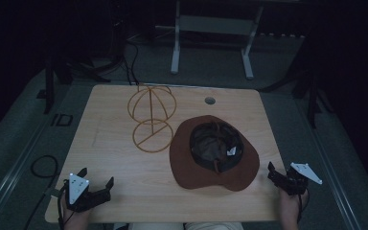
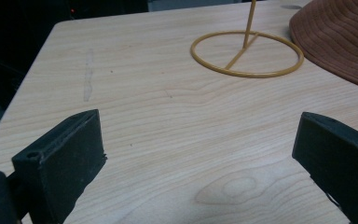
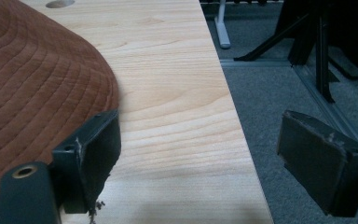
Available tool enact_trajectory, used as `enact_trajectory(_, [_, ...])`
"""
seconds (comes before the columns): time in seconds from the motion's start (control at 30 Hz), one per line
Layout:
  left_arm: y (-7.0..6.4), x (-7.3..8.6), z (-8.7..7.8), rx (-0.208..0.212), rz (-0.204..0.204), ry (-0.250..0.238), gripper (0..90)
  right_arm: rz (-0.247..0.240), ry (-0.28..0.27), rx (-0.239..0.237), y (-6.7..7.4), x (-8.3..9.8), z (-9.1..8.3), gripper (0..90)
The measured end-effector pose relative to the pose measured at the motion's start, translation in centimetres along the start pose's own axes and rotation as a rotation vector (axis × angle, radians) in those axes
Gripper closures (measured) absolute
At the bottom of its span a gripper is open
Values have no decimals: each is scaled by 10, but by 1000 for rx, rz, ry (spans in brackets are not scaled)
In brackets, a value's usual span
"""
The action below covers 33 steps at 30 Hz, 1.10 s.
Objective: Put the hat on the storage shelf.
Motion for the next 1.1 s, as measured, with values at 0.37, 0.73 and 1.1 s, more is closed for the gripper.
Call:
enact_trajectory(0.37, [2, 0, -1, -14, -10, -2, 23, -6, 32, -56, 3, -2, -3, 135])
enact_trajectory(0.73, [1, -2, -2, -20, -18, -5, 23, -11, 38, -104, 11, -3, -3, 135])
enact_trajectory(1.1, [-2, -2, -2, -5, -27, -11, 23, -48, 17, -163, 27, -29, -10, 135])
Point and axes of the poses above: each handheld gripper's, and its own axes: z roughly forward along the jaws, x roughly out of its underside, y roughly to its left, the point moved 8 cm from there along z, roughly forward along the jaws, and after that the axes turned 9 degrees about -z, right-handed, at the moved point
